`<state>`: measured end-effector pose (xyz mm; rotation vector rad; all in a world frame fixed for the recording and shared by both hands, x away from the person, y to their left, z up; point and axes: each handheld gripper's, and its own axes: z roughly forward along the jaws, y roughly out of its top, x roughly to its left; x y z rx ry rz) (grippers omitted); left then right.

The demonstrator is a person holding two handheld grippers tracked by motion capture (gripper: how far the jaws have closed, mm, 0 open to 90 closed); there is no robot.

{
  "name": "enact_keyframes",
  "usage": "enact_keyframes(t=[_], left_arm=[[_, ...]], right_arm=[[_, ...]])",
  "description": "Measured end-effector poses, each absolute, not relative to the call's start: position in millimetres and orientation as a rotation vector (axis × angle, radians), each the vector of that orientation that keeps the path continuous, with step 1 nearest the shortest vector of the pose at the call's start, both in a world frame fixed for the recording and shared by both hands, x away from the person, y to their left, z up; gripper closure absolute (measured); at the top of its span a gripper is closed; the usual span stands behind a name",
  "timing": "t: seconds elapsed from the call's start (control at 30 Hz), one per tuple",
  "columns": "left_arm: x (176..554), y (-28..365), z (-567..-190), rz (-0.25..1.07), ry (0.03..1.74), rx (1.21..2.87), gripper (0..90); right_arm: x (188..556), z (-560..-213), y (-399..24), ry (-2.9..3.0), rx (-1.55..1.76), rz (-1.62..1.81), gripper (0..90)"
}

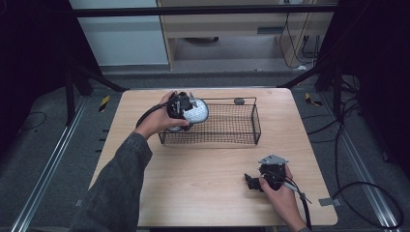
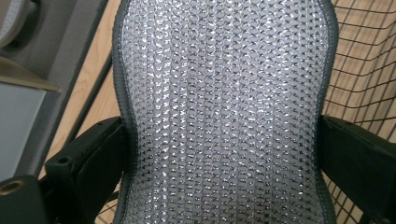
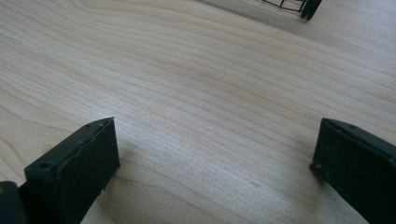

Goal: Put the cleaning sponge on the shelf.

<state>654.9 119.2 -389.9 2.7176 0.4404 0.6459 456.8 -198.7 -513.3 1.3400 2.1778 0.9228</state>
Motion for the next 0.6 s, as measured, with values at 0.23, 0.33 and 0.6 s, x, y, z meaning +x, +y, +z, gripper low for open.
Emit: enact_keyframes(t=[0.23, 0.33, 0.6], left_arm=[[653.2, 115.8, -386.5, 0.66, 0.424, 2.71, 3.0], [652.7, 113.2, -384.7, 0.664, 0.395, 2.702, 3.1], [652.6, 112.6, -382.3, 0.653, 0.407, 2.693, 3.2]], right_arm=[[456.8, -513.3, -198.7, 2.178, 1.34, 0.923, 0.6], [456.9, -513.3, -198.7, 2.178, 1.34, 0.923, 0.6], [456.8, -513.2, -198.7, 2.178, 1.341, 0.921, 0.6]])
